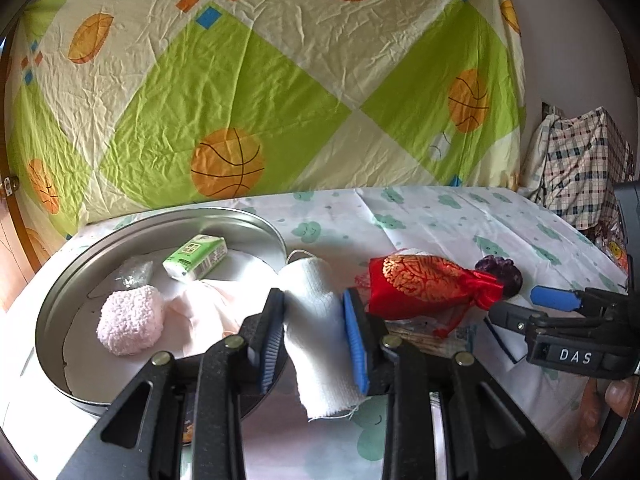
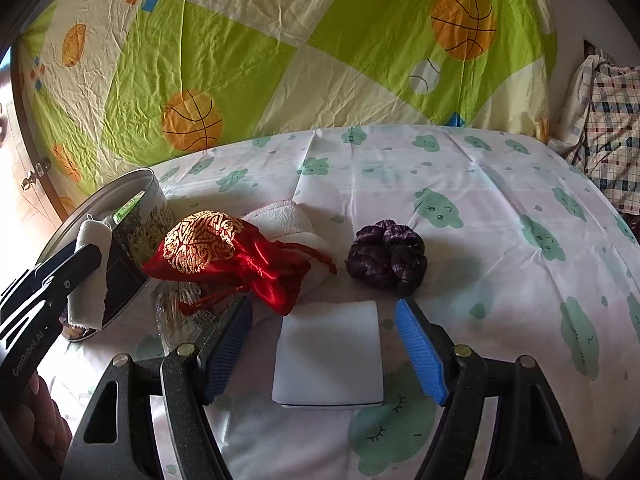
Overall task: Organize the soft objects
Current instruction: 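Grasp the white rolled towel with the left gripper while the right grasps the white sponge block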
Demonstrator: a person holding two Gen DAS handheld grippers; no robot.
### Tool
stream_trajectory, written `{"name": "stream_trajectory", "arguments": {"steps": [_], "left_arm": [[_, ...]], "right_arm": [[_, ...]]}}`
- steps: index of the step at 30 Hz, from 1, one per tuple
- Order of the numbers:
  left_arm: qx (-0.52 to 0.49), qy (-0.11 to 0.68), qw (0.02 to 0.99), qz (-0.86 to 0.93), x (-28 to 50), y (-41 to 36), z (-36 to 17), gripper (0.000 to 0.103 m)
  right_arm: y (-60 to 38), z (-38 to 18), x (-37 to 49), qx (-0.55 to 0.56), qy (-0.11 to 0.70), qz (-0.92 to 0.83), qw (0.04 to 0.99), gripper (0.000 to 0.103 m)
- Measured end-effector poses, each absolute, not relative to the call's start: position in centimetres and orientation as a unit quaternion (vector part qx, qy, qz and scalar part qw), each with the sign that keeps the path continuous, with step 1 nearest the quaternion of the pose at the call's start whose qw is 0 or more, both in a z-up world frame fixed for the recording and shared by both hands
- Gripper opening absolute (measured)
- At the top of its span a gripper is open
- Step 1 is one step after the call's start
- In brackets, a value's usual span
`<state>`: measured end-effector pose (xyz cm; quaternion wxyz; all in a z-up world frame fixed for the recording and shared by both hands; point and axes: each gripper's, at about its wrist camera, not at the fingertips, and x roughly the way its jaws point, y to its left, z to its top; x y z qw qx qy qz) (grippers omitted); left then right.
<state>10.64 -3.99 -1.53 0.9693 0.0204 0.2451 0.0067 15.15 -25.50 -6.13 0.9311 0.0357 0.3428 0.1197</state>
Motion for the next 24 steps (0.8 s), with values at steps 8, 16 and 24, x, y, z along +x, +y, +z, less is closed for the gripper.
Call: {"name": "stream_trajectory", "arguments": {"steps": [8, 16, 24], "left_arm": [[0.021, 0.231, 0.973, 0.01, 10.4, -3.9, -1.4, 0.029], [0.014, 0.226, 0.974, 0.01, 10.2, -3.8, -1.3, 0.029], [0.008, 0.213, 0.977, 0.01, 9.8, -3.7, -1.1, 0.029]], "right_arm": [[-25.0, -7.2, 16.3, 0.028, 0.385, 0.123, 0.914, 0.074], [-24.8, -7.7, 16.8, 0.028, 0.402, 0.121, 0.907, 0.055], [-25.4, -6.3, 15.3, 0.035, 0.352, 0.109, 0.929, 0.054]]}}
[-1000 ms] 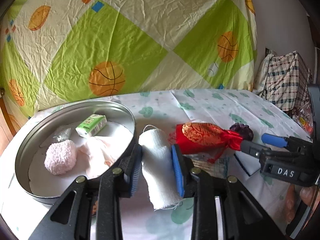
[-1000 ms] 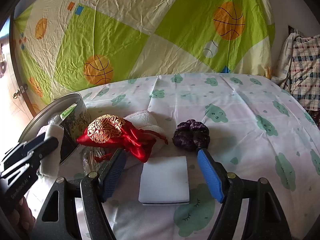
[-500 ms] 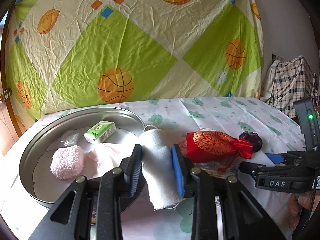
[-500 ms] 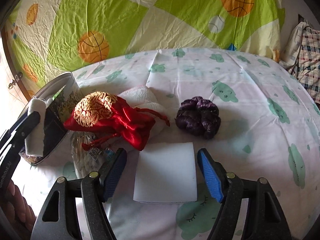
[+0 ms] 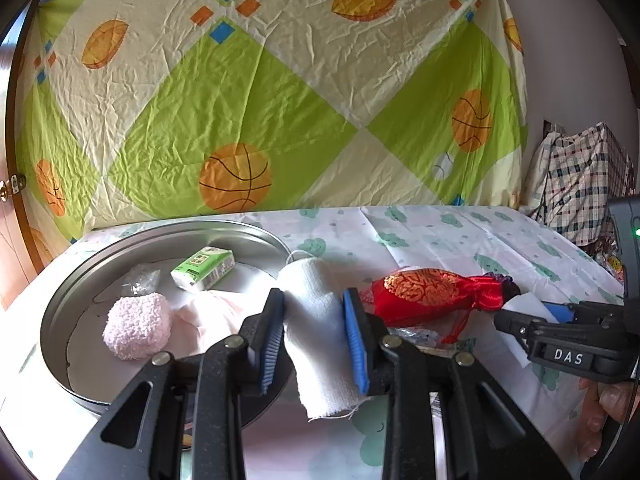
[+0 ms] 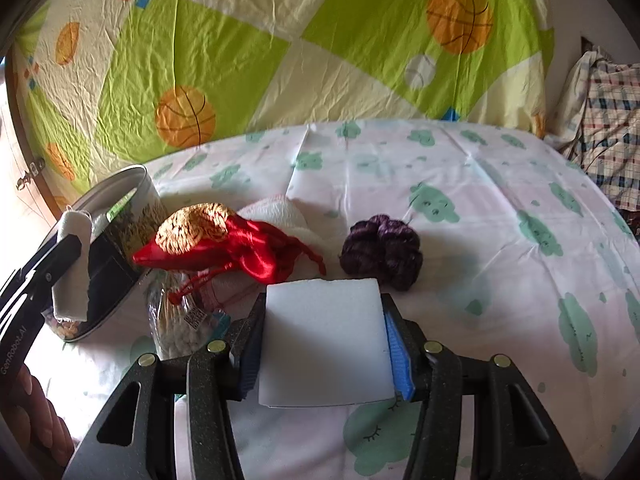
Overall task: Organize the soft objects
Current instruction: 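Grasp the white rolled towel with the left gripper while the right grasps the white sponge block, then lift the towel with the left gripper while the right lifts the sponge block toward the tin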
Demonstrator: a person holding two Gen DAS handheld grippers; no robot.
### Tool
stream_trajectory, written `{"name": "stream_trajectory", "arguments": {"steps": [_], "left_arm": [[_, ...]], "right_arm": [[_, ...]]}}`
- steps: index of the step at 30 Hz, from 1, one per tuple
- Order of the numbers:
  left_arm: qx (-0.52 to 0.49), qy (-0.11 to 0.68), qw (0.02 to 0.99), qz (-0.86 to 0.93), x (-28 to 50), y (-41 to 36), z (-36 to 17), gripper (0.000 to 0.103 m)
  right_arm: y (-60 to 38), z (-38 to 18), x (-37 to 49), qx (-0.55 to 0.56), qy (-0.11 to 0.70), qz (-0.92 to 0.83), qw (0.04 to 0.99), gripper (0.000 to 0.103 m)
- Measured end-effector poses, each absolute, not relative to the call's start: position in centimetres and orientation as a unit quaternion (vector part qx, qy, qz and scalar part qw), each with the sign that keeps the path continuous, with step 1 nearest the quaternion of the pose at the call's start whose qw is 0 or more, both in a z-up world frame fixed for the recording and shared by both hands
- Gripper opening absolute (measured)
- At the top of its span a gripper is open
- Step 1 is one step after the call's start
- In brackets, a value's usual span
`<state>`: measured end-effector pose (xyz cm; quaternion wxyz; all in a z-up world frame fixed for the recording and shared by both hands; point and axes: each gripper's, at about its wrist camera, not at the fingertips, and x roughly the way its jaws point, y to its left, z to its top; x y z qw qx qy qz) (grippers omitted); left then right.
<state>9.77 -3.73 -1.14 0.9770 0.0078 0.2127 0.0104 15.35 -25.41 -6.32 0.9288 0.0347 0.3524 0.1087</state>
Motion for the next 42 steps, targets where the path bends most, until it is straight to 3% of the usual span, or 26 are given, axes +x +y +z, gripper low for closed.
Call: {"name": "stream_trajectory", "arguments": {"steps": [26, 42], "left_arm": [[0.002, 0.195, 0.981, 0.013, 9.0, -3.6, -0.8, 0.029], [-0.004, 0.172, 0.985, 0.019, 8.2, -3.1, -0.3, 0.029]], "right_arm": [[-26.1, -2.2, 8.9, 0.08, 0.119, 0.119, 0.983, 0.055], [-23.7, -1.5, 8.1, 0.071, 0.074, 0.141, 0.985, 0.055]]}}
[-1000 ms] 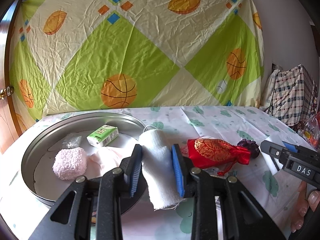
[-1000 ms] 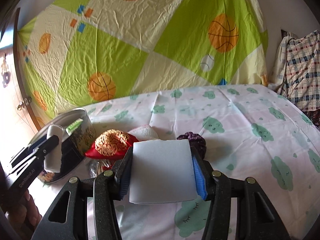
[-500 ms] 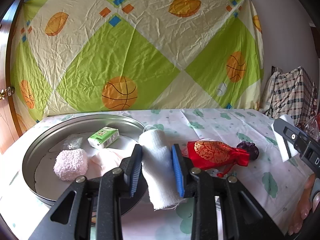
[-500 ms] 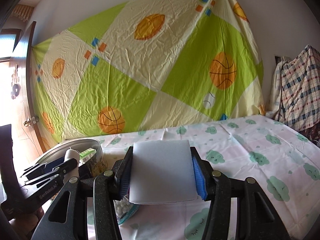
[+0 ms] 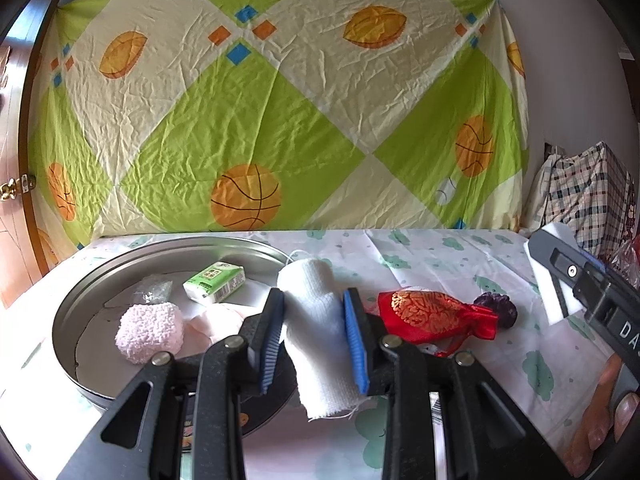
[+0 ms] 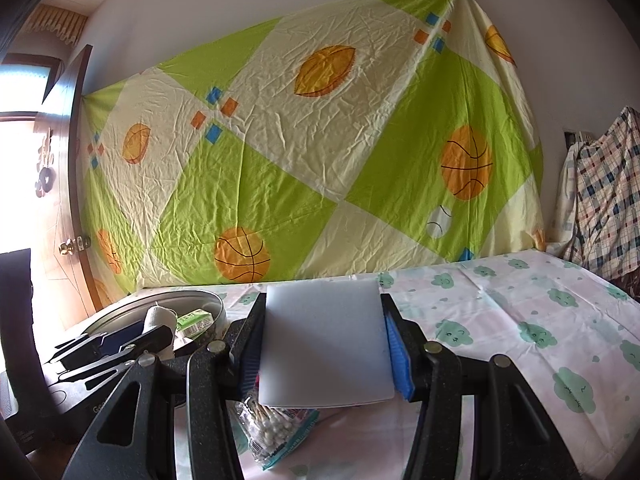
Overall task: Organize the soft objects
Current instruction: 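Lift the towel with the left gripper while the right lifts the sponge block toward the tin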
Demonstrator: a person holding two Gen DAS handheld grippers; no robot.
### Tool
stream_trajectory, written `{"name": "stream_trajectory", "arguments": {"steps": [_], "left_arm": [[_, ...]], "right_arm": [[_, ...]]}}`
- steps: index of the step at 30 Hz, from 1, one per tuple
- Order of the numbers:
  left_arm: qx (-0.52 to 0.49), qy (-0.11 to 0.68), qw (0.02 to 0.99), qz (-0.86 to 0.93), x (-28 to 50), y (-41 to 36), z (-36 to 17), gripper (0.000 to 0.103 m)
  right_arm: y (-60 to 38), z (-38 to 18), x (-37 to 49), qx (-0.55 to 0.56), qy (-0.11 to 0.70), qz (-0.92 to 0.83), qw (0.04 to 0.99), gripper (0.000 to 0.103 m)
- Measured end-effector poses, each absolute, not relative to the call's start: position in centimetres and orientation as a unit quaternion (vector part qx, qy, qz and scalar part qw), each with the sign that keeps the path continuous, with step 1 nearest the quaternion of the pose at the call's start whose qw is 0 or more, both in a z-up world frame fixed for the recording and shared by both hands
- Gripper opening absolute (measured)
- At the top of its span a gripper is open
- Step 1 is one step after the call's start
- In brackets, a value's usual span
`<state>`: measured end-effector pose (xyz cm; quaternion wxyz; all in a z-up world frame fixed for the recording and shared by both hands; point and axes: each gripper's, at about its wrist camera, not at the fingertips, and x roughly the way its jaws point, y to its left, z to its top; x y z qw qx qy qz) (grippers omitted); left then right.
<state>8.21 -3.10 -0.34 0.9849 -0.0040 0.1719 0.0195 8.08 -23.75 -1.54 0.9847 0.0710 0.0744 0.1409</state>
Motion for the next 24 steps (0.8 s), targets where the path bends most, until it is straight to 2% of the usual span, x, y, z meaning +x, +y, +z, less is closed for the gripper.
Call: {"name": "stream_trajectory", "arguments": {"steps": [24], "left_arm": [[-0.031, 0.164, 0.985, 0.035, 7.1, 0.0, -0.5, 0.029]], "right_arm": [[-20.0, -1.2, 8.2, 0.047, 0.06, 0.171, 0.982, 0.055]]}}
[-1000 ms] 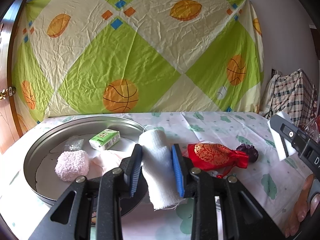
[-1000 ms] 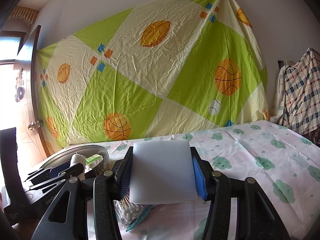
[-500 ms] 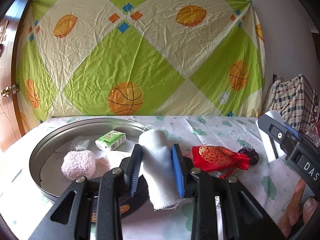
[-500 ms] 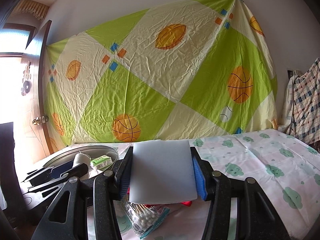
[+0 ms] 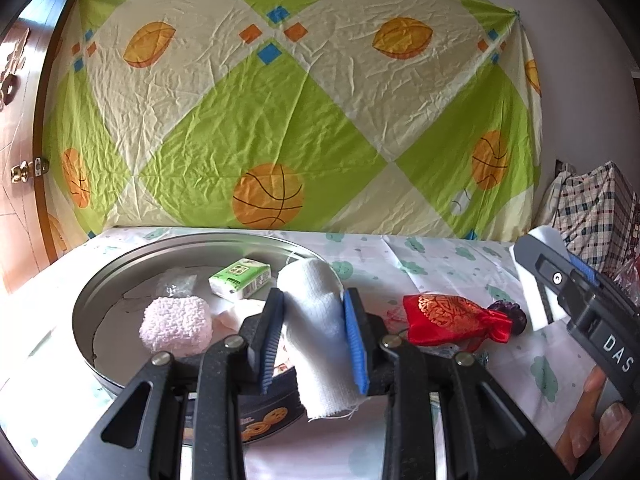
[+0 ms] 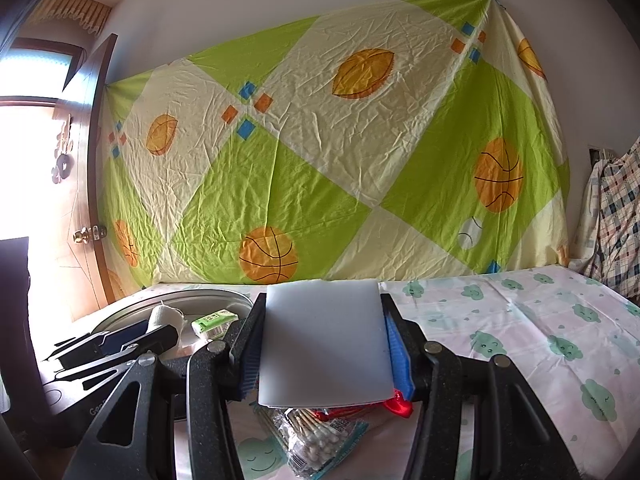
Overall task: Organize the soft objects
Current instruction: 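Lift the towel with the left gripper while the right lifts the sponge block toward the tin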
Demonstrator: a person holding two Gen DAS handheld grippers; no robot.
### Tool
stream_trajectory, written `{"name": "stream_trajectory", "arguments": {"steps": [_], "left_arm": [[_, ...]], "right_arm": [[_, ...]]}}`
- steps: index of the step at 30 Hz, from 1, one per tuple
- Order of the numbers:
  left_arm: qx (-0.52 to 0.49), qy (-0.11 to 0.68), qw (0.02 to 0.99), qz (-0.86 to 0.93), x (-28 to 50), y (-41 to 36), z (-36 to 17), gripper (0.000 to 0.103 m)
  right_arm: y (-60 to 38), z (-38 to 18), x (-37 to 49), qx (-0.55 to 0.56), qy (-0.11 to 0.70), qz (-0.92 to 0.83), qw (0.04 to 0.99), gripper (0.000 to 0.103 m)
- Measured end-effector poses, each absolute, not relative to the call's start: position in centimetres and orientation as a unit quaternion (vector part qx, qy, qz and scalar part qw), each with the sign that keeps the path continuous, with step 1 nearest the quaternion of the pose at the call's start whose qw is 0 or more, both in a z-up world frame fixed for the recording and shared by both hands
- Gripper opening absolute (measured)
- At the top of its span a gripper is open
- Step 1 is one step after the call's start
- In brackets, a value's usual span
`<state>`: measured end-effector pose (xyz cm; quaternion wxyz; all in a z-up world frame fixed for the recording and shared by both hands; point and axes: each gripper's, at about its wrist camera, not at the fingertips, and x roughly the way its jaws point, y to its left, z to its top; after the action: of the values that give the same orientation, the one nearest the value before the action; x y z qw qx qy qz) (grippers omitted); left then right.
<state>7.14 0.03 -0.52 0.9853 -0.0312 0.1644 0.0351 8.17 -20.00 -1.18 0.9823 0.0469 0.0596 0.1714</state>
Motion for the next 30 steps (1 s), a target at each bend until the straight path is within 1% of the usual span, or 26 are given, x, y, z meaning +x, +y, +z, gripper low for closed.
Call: {"name": "stream_trajectory", "arguments": {"steps": [30], "left_arm": [[-0.048, 0.16, 0.984, 0.066, 6.7, 3.7, -0.6, 0.029]], "right_arm": [[-15.3, -1.1, 8.6, 0.027, 0.061, 0.215, 0.974, 0.055]]}}
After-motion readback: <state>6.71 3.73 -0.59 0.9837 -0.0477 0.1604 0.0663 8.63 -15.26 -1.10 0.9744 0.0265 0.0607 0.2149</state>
